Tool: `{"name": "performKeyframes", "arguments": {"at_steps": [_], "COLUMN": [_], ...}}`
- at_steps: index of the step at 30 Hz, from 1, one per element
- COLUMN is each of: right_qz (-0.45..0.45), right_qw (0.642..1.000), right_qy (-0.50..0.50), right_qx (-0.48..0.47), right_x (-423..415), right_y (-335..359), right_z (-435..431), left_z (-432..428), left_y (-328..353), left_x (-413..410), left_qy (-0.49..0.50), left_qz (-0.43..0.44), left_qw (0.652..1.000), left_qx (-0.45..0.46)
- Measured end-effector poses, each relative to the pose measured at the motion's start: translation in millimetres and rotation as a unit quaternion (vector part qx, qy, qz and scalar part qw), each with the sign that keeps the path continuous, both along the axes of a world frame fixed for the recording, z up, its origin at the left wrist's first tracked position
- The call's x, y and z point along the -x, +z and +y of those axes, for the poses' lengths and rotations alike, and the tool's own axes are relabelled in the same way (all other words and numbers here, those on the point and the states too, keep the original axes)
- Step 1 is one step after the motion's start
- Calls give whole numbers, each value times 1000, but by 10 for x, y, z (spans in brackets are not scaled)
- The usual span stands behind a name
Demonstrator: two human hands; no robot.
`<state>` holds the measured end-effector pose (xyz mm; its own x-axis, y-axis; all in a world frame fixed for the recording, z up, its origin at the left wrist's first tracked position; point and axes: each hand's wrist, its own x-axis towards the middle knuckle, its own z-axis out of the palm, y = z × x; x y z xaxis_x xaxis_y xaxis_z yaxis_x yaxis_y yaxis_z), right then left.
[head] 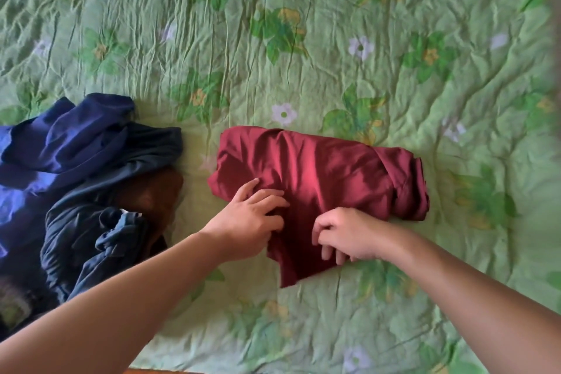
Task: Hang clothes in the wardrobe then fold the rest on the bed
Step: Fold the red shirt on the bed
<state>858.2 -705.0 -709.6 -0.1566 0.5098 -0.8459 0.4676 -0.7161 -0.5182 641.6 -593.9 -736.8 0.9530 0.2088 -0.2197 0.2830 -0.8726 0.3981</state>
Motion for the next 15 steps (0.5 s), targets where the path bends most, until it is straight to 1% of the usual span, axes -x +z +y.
{"name": "performKeyframes", "arguments": {"at_steps": [1, 2, 3, 4, 5, 6, 7, 8, 10, 12, 15], "right_qz": [-26, -86, -167, -247, -314, -359, -383, -393, -383, -378, -376], "right_qw": [999, 989, 959, 913, 872, 851, 853, 861, 880, 883, 882], "right_qy": [-1, -14, -23, -12, 14, 46, 86, 124, 173, 189, 191], "right_qx": [-39, -122, -227, -324, -376, -380, -345, -298, -223, -204, -208], "right_x": [-25, -72, -122, -154, -171, -184, -196, -218, -291, -368, -402], "right_y": [9, -7, -40, -85, -140, -212, -293, -393, -630, -787, -831], "right_z": [-13, -12, 3, 27, 50, 67, 68, 49, -31, -101, -107], "left_z": [31, 70, 110, 147, 178, 203, 222, 242, 299, 376, 445], "left_y": [9, 6, -12, -40, -80, -132, -195, -269, -431, -559, -596], "left_x": [8, 1, -25, -66, -110, -143, -163, -159, -80, 31, 69], "left_qy": [29, 63, 95, 125, 146, 155, 149, 134, 110, 107, 109], "left_qz": [-47, -87, -112, -120, -106, -70, -19, 35, 126, 170, 192], "left_qw": [998, 994, 989, 985, 983, 983, 984, 984, 979, 974, 971], "left_qx": [7, 10, 5, -14, -43, -74, -95, -108, -114, -108, -91]}}
